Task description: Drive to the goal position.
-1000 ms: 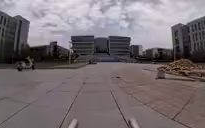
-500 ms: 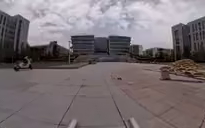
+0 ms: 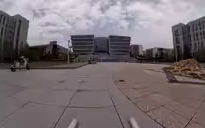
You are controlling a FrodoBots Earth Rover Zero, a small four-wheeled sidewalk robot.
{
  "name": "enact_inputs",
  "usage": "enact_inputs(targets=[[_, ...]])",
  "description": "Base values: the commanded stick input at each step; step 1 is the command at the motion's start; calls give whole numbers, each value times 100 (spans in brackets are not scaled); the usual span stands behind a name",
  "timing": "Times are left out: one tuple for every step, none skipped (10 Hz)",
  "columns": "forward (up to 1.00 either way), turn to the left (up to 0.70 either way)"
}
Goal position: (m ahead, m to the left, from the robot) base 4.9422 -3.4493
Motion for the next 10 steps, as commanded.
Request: enact_inputs(targets=[[70,0],[70,0],[70,0],[70,0],[70,0],[70,0],[70,0],[70,0],[70,0],[70,0]])
